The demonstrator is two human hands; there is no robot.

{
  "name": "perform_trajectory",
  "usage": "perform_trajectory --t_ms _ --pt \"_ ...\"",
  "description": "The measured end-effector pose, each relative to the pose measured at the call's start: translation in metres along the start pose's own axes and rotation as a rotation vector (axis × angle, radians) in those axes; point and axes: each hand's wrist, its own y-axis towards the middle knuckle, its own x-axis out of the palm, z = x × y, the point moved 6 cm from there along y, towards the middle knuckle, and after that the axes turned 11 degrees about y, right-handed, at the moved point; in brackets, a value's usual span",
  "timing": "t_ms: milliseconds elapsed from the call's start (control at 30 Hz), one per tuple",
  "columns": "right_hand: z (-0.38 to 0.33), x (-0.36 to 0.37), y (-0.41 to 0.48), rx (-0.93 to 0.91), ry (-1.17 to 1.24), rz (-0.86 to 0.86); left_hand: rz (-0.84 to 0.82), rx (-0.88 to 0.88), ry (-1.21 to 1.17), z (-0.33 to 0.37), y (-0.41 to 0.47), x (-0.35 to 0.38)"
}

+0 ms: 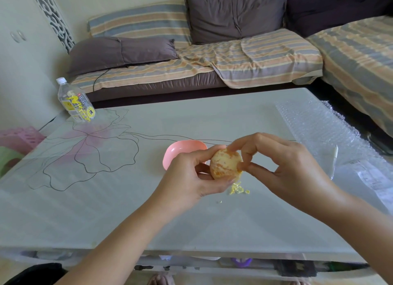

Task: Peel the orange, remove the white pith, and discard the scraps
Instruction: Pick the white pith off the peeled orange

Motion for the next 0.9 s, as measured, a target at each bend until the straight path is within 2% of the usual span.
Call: perform_trajectory --t_ms 533,900 --pt "0.0003 0.0021 0.0001 -0.071 -0.033 -0.043 0.015 -0.006 0.101 -0.0015 -0.0019 -0.0055" --pt "-0.0007 -0.0009 -0.0019 -0.046 0.007 0.01 -0.002 0.029 0.023 0.0041 -0.0022 -0.0042"
